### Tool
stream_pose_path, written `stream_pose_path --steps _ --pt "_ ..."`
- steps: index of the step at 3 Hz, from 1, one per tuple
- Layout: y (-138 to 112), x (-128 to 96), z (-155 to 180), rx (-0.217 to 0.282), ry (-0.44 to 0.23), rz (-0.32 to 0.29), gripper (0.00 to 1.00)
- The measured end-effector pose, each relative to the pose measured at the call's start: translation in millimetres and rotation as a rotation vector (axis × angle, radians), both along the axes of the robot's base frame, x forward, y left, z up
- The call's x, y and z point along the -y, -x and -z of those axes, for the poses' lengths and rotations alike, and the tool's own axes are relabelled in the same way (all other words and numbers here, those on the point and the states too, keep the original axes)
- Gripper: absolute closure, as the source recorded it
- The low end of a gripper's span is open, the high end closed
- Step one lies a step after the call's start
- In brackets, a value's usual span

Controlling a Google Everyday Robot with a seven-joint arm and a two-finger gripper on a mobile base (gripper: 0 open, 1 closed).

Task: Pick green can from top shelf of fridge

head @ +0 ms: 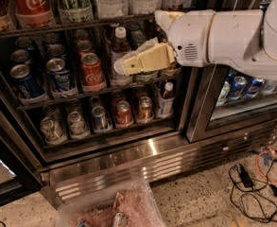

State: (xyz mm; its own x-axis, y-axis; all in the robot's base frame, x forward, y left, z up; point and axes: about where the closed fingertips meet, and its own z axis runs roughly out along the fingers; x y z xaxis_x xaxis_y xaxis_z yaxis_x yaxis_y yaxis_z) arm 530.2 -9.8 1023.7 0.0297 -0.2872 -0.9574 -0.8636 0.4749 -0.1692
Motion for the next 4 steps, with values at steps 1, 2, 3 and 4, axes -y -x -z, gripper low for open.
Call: stream_pose_path --steps 1,2,3,4 --pt "-6 -10 1 -0.002 -0.030 0.006 0.00" --pt "-7 -22 5 -0.006 -0.032 -0.006 0.00" --pt "-8 -38 5 -0.002 -0.033 -0.032 0.00" --pt "-10 -62 -5 0.016 -0.076 -0.018 0.00"
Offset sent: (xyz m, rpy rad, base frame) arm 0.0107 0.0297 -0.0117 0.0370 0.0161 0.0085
